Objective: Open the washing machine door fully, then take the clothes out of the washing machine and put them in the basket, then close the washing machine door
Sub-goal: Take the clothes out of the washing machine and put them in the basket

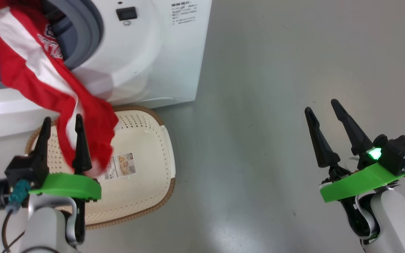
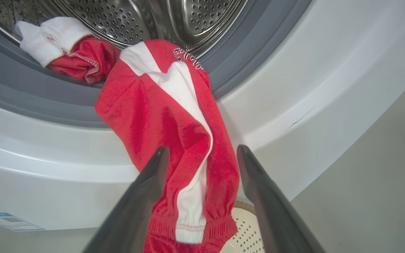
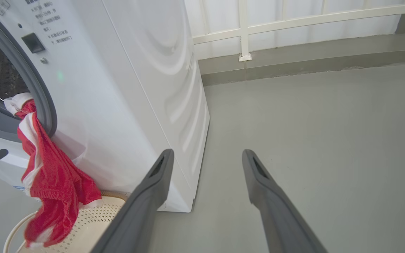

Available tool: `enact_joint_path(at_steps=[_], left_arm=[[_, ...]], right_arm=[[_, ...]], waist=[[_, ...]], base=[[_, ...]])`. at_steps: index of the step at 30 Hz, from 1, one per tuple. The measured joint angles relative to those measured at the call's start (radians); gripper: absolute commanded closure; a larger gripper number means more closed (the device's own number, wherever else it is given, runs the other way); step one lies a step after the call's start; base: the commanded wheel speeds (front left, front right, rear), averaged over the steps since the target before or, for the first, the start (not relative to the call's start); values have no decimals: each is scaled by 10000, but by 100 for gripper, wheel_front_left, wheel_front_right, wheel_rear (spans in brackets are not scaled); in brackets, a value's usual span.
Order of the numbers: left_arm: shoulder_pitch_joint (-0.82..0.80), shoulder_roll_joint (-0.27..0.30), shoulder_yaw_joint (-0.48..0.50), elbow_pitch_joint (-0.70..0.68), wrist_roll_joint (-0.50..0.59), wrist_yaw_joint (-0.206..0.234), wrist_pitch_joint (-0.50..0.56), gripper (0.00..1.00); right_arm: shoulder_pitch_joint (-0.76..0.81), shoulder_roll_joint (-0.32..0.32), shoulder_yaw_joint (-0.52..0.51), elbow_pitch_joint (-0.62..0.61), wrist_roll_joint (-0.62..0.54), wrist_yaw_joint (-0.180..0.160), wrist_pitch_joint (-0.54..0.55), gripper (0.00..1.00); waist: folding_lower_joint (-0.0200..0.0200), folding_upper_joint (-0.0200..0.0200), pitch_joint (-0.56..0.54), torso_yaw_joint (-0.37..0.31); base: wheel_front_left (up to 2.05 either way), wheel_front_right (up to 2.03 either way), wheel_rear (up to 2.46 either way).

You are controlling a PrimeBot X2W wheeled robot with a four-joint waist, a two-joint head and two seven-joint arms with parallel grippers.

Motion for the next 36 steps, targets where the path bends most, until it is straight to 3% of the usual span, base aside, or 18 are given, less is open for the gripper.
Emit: enact_joint_path(at_steps=[11,21,36], left_arm=[[1415,21,-431,-1866,-428,550,0,0],[2551,73,-888,-3338,-792,1371,0,0],[2299,79,-940,-3242,-1034,1452,0,0]], right_arm=[[266,-109,25,61,2,0,0,0],[393,-121,29,77,2,0,0,0],[430,-107,-75,54,2,0,0,0]], waist=[[0,0,-371,198],[0,0,-475,201],[0,0,-312,260]], base=[[0,0,0],[0,0,0],[0,0,0]])
